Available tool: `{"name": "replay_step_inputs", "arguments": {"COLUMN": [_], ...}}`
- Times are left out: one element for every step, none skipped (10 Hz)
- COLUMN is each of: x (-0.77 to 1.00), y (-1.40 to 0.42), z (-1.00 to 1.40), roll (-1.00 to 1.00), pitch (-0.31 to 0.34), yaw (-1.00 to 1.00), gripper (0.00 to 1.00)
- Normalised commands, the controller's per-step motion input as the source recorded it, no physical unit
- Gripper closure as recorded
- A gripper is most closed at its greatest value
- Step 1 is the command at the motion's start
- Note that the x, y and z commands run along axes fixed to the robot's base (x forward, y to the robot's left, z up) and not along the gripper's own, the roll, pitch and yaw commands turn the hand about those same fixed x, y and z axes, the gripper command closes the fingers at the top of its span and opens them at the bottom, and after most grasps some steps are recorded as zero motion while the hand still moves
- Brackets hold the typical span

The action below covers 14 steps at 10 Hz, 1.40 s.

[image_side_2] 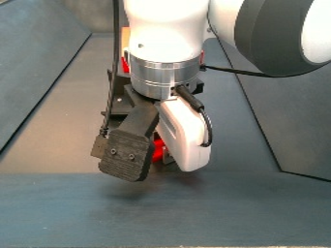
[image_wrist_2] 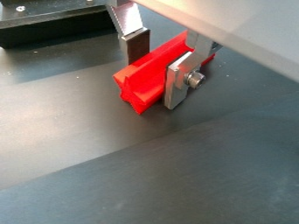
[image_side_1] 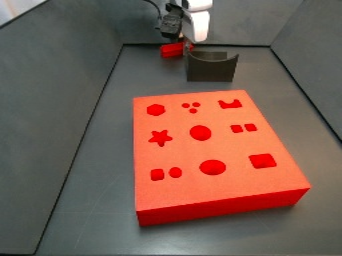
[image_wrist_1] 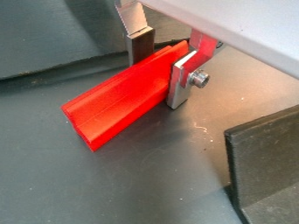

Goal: Pick up the star object. Move up. Place the star object on the fixture. Regrasp the star object. Move to above the board. Insert the star object.
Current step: Pick up the star object, then move up, then place the star object on the fixture.

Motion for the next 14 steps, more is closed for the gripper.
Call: {"name": "replay_step_inputs", "arguments": {"x": [0.00,0.00,0.00,0.00,-0.08,-0.09,-0.06,-0.04,0.00,0.01,0.00,-0.01,-0.01,-0.02], "y": [0.00,0.00,0.00,0.00,0.08,0.05,0.03,0.02,0.00,0.00,-0.01,-0.01,-0.01,-0.01], "z": [0.00,0.00,0.00,0.83,0.77,0.65,0.50,0.27,1.00,1.00,1.00,1.00,1.00,1.00], "roll": [0.00,0.00,0.00,0.00,0.00,0.00,0.00,0.00,0.00,0.00,0.00,0.00,0.00,0.00], "pitch": [0.000,0.000,0.000,0.000,0.033,0.035,0.033,0.038,0.000,0.003,0.017,0.025,0.029,0.038], "yaw": [0.00,0.00,0.00,0.00,0.04,0.03,0.02,0.01,0.00,-0.01,-0.01,-0.01,-0.01,-0.02], "gripper": [1.00,1.00,1.00,1.00,1.00,1.00,1.00,1.00,1.00,1.00,1.00,1.00,1.00,1.00]}}
